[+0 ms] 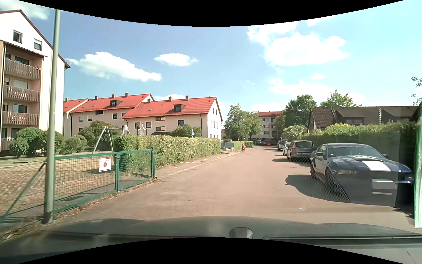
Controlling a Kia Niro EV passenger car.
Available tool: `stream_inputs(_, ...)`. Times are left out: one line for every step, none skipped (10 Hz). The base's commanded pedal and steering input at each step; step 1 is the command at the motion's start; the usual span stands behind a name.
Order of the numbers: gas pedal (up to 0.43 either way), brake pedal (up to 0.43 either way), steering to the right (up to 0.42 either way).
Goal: Follow the waypoints while adhering to traffic rules and regulations
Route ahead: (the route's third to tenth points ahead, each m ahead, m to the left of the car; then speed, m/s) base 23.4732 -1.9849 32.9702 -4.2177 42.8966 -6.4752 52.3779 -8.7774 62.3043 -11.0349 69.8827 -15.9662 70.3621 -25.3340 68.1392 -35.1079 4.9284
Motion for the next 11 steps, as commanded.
stream_inputs(0.079,0.006,0.023)
stream_inputs(0.079,0.006,0.021)
stream_inputs(0.079,0.006,0.020)
stream_inputs(0.079,0.006,0.021)
stream_inputs(0.079,0.006,0.026)
stream_inputs(0.079,0.006,0.036)
stream_inputs(0.079,0.006,0.046)
stream_inputs(0.079,0.006,0.055)
stream_inputs(0.079,0.006,0.066)
stream_inputs(0.079,0.006,0.074)
stream_inputs(0.087,0.006,0.081)
